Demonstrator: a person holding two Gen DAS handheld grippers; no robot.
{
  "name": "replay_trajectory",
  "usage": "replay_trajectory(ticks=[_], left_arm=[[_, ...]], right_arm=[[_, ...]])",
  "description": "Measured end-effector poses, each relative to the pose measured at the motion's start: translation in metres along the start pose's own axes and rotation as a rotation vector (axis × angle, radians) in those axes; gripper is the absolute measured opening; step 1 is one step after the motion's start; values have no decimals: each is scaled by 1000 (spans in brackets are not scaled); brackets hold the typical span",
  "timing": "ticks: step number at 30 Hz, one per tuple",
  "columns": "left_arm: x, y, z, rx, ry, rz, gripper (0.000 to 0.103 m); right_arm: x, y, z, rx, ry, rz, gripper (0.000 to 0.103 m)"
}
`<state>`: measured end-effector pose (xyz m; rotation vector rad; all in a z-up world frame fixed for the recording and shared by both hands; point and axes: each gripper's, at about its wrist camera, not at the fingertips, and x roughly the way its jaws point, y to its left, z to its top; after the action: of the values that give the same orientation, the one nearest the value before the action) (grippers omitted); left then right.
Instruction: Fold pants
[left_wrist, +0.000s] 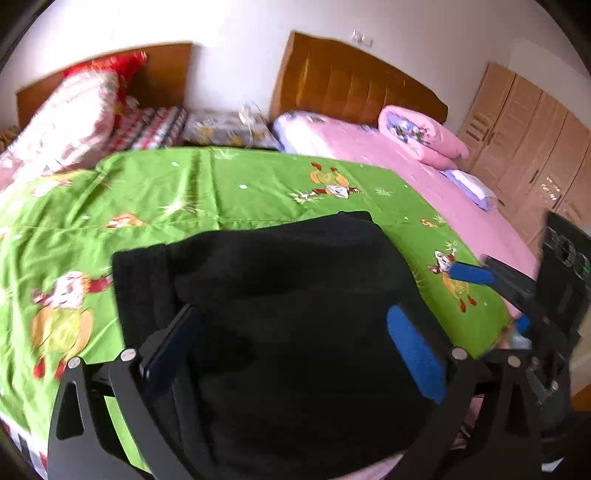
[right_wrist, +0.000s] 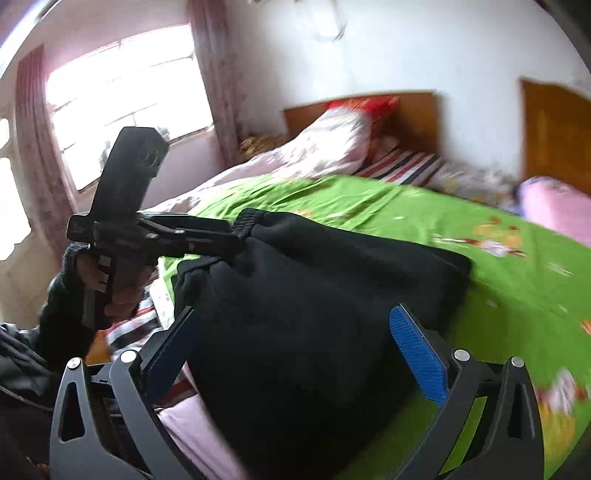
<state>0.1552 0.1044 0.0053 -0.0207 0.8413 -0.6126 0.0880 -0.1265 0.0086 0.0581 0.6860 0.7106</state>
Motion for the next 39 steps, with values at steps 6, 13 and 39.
replay_trajectory(ticks=[6,13,39], left_arm=[[44,58,-5,-156,61,-118,101],[36,77,-11,-230,3,-236,101],[37,57,-13,-145,-6,-95,100]], right_arm=[[91,-69,32,46,262,-32,98],[67,-104,62,217,84,-26,96],[66,-138,50,336,52,-286,98]])
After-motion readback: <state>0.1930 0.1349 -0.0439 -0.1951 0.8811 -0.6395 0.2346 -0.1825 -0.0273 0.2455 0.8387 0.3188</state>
